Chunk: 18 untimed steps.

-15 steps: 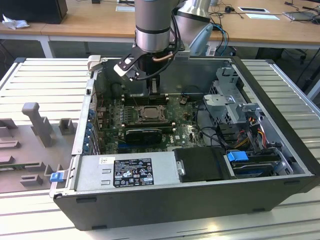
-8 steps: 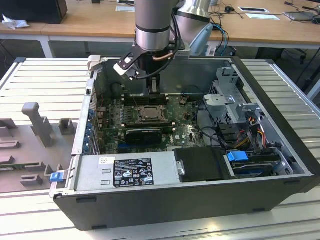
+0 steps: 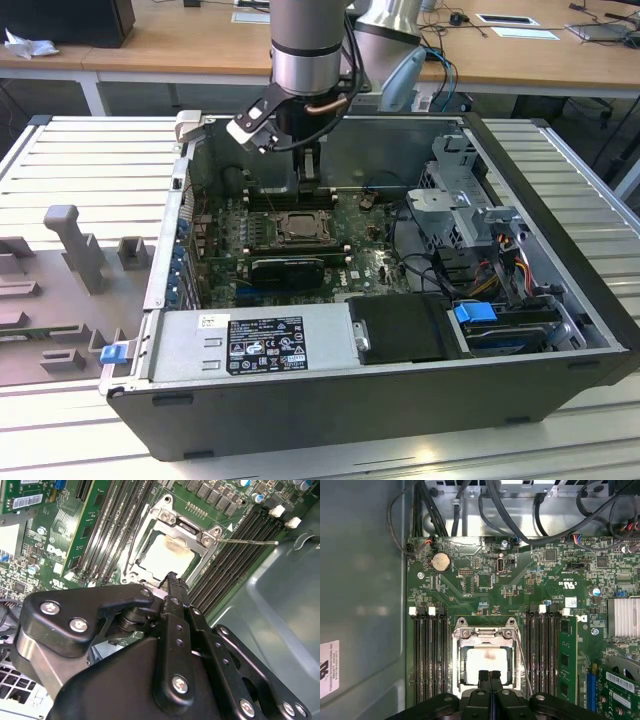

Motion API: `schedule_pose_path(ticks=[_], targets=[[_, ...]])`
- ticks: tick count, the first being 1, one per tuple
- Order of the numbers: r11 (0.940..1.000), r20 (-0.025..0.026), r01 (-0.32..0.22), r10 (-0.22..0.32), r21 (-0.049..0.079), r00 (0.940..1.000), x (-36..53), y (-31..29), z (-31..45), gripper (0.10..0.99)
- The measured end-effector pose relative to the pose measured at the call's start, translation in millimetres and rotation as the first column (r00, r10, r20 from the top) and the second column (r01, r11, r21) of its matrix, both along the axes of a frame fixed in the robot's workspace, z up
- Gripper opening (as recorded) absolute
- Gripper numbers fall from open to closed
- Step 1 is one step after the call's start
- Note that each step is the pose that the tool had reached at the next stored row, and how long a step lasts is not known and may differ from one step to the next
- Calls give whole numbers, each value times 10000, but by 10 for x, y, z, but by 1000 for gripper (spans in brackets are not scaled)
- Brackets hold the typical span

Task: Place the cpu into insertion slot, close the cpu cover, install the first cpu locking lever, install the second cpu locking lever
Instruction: 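Install the first cpu locking lever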

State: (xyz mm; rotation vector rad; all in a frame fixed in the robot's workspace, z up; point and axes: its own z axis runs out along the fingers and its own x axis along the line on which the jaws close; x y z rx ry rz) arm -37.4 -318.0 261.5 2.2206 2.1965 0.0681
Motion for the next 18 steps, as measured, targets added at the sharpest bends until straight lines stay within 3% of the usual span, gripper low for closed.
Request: schedule_pose_path(ticks=[11, 18], targets=[[10000, 1, -48, 48, -13, 10000, 0, 0, 211, 106], [9901, 1, -1405, 1405, -15, 9901, -9, -2, 207, 106]])
